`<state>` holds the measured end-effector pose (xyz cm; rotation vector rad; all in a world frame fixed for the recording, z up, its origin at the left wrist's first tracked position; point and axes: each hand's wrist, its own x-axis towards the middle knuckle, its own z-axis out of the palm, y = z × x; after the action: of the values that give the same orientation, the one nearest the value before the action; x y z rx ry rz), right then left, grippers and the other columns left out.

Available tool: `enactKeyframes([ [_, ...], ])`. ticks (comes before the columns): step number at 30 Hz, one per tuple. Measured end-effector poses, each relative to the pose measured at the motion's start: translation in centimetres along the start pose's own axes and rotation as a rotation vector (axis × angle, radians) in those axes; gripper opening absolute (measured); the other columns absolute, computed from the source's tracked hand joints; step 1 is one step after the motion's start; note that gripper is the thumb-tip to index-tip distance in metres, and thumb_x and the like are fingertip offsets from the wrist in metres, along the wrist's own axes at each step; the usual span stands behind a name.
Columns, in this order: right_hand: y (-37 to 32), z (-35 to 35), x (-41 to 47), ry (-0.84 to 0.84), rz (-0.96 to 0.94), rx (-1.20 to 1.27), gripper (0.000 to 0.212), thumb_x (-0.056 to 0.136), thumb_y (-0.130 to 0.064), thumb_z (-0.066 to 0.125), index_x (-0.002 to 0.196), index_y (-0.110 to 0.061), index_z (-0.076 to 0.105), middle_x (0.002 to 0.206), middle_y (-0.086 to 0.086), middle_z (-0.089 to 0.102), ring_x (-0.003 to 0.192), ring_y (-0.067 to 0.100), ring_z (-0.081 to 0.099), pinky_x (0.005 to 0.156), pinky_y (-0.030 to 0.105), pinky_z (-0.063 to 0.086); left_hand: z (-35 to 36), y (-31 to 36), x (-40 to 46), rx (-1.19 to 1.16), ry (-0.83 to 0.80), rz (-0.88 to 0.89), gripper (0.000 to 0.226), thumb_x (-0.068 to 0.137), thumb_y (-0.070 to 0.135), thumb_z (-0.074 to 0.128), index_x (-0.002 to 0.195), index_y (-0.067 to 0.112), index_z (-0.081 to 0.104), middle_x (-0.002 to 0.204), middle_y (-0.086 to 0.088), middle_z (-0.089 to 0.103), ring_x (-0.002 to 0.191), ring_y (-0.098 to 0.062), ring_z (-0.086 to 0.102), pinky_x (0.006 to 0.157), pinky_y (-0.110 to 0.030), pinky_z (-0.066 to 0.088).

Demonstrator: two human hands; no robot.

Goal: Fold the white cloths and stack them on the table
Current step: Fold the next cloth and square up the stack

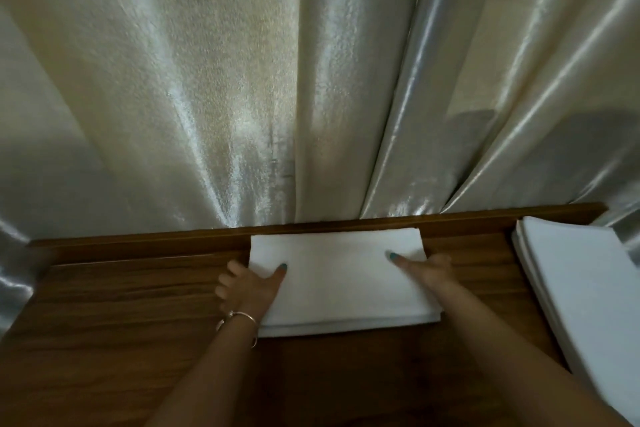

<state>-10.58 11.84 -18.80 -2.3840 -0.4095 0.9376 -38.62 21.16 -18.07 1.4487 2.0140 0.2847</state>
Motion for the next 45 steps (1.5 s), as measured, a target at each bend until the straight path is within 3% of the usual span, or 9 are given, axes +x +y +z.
enactKeyframes([
  [5, -2.0, -1.0, -0.4, -0.122, 0.077, -0.16, 0.118, 0.062, -0.059, 0.079, 0.15, -0.005, 0.021, 0.157, 0.015, 0.02, 0.142, 0.035, 0.025, 0.112, 0.046, 0.032, -0.2, -1.4, 3.1, 0.025, -0.204, -0.132, 0.144, 0.023, 0.089, 0.063, 0.134, 0.0, 0.043, 0.137, -0.017, 0.046, 0.122, -0.036, 0.049, 0.101, -0.046, 0.044],
  [13, -1.8, -0.5, -1.2, -0.273, 0.081, -0.069, 0.092, 0.081, -0.037, 0.073, 0.148, -0.001, 0.021, 0.157, 0.016, 0.019, 0.144, 0.031, 0.021, 0.114, 0.038, 0.022, -0.2, -1.1, 3.5, -0.266, -0.34, -0.062, 0.055, 0.058, 0.035, 0.089, 0.093, 0.004, 0.06, 0.1, -0.011, 0.065, 0.09, -0.028, 0.063, 0.081, -0.032, 0.051],
  [18, -0.5, -0.9, -2.5, -0.32, 0.065, -0.023, 0.078, 0.084, -0.033, 0.071, 0.144, -0.003, 0.032, 0.154, 0.015, 0.028, 0.142, 0.031, 0.026, 0.114, 0.038, 0.023, -0.3, -1.7, 3.5, -0.259, -0.464, -0.058, 0.087, 0.037, 0.045, 0.092, 0.109, 0.008, 0.061, 0.113, -0.011, 0.065, 0.1, -0.029, 0.061, 0.092, -0.037, 0.05],
  [20, 0.5, -0.3, -2.8, -0.335, 0.095, 0.049, 0.069, 0.081, -0.029, 0.075, 0.137, -0.002, 0.044, 0.146, 0.015, 0.041, 0.133, 0.031, 0.039, 0.113, 0.038, 0.029, -0.4, -2.1, 2.7, -0.282, -0.454, -0.028, 0.068, 0.045, 0.037, 0.092, 0.101, 0.012, 0.062, 0.107, -0.008, 0.065, 0.093, -0.027, 0.061, 0.089, -0.037, 0.051],
  [24, 2.0, -0.2, -6.1, -0.221, 0.134, 0.193, 0.067, 0.062, -0.031, 0.087, 0.117, -0.006, 0.058, 0.106, 0.01, 0.062, 0.098, 0.029, 0.058, 0.096, 0.044, 0.047, -1.0, -2.7, 0.4, -0.304, -0.368, 0.049, 0.049, 0.064, 0.02, 0.086, 0.103, 0.01, 0.058, 0.1, -0.009, 0.06, 0.086, -0.025, 0.056, 0.077, -0.034, 0.048],
  [30, 4.1, -4.0, -10.7, -0.104, 0.166, 0.423, 0.09, 0.043, -0.036, 0.091, 0.119, -0.009, 0.05, 0.104, 0.01, 0.062, 0.09, 0.029, 0.062, 0.078, 0.042, 0.055, -3.2, 1.5, -1.7, -0.144, -0.414, 0.245, 0.058, 0.063, 0.028, 0.087, 0.104, 0.003, 0.053, 0.107, -0.007, 0.057, 0.093, -0.022, 0.052, 0.075, -0.031, 0.045],
  [33, 5.0, -7.6, -13.2, 0.013, 0.159, 0.599, 0.068, 0.054, -0.023, 0.091, 0.11, -0.004, 0.058, 0.098, 0.009, 0.067, 0.082, 0.026, 0.066, 0.069, 0.036, 0.055, -3.8, 6.2, -3.2, -0.039, -0.45, 0.404, 0.076, 0.065, 0.033, 0.085, 0.124, 0.001, 0.05, 0.125, -0.015, 0.056, 0.113, -0.031, 0.053, 0.081, -0.032, 0.043],
  [38, 8.8, -14.8, -16.3, 0.23, 0.136, 0.776, 0.063, 0.064, -0.031, 0.086, 0.116, -0.013, 0.055, 0.095, 0.002, 0.061, 0.08, 0.02, 0.057, 0.075, 0.037, 0.047, -1.0, 16.1, -8.5, 0.11, -0.526, 0.725, 0.077, 0.065, 0.054, 0.078, 0.119, 0.004, 0.056, 0.119, -0.009, 0.06, 0.107, -0.028, 0.058, 0.084, -0.034, 0.048],
  [45, 16.0, -22.4, -15.8, 0.523, 0.19, 1.134, 0.086, 0.051, -0.034, 0.09, 0.125, -0.014, 0.052, 0.106, 0.004, 0.065, 0.091, 0.029, 0.063, 0.085, 0.046, 0.054, 5.2, 30.3, -21.2, 0.126, -0.642, 1.037, 0.036, 0.073, 0.034, 0.062, 0.102, 0.012, 0.06, 0.102, -0.007, 0.065, 0.086, -0.024, 0.061, 0.07, -0.029, 0.048],
])
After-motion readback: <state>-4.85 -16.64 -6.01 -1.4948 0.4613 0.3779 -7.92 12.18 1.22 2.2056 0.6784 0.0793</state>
